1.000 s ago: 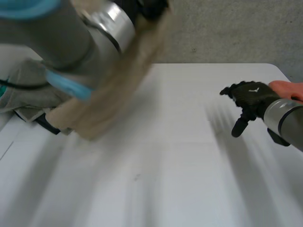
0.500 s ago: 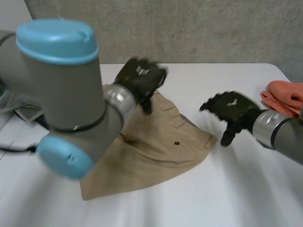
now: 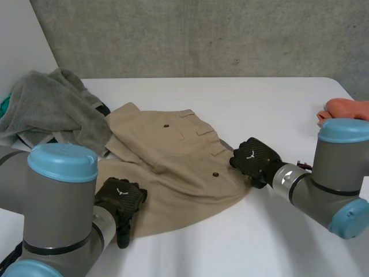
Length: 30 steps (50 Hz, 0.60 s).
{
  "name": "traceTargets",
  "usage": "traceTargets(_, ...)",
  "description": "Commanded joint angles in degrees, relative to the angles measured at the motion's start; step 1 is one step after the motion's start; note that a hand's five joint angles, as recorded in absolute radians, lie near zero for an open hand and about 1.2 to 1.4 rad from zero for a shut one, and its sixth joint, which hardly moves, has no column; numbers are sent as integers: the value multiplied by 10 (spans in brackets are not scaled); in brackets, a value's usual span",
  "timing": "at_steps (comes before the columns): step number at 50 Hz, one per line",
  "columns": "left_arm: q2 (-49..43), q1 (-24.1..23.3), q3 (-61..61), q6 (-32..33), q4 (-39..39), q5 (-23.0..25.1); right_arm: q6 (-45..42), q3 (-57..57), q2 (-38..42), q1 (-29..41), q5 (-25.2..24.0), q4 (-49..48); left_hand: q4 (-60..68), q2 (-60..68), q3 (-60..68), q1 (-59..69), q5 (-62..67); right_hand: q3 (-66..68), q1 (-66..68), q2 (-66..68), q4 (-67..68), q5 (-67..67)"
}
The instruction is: Fold the laundry.
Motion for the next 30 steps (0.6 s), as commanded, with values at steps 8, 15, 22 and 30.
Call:
traceTargets(8, -54, 1, 3, 62, 94, -53, 30, 10, -11, 18, 43, -17, 230, 228, 226, 223, 234, 249, 254, 237, 249, 252)
traceTargets(15, -63, 2, 8, 83, 117, -67, 60, 14, -31, 20, 50, 2, 604, 602, 600, 597, 607, 249, 254, 237, 249, 252)
traceTargets(22, -18, 16, 23, 72, 110, -54, 77, 4, -66, 20, 65, 59, 605, 603, 601, 598, 609, 249, 254, 237, 249, 252)
traceTargets(30, 149, 50, 95, 61, 55, 12, 138, -75, -173, 3, 64, 181, 605, 603, 601, 598, 609, 249, 254, 237, 249, 252)
